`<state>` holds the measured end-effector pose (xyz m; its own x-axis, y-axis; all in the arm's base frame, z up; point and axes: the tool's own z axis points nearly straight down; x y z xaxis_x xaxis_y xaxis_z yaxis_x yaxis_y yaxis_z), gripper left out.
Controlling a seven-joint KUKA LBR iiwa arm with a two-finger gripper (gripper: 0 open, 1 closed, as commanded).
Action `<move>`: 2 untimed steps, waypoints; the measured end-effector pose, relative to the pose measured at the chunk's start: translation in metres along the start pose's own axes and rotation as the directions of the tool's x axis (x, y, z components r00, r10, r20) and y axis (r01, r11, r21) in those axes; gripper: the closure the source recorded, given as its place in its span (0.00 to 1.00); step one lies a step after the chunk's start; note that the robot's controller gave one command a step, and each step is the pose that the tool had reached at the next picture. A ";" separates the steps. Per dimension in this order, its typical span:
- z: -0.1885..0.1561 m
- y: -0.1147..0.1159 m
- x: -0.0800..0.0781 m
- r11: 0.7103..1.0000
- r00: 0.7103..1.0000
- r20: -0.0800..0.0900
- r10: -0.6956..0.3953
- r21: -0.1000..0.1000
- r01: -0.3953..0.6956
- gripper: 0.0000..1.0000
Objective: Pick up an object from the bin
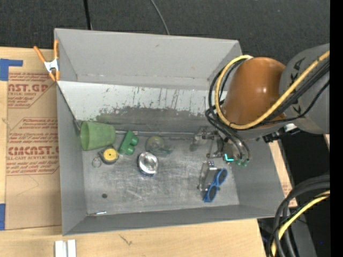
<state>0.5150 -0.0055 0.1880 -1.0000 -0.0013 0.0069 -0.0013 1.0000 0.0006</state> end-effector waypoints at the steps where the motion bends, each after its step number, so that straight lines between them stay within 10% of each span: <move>1: 0.116 -0.052 -0.022 0.932 0.932 0.016 -0.363 0.004 0.363 0.00; 2: 0.116 -0.052 -0.021 0.932 0.932 0.012 -0.362 0.004 0.362 1.00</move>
Offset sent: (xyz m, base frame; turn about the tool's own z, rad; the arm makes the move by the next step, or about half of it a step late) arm 0.0184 -0.0531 -0.1180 -0.3708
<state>0.5355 -0.0575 0.0719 -0.9318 -0.3630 -0.0056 -0.3630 0.9318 -0.0011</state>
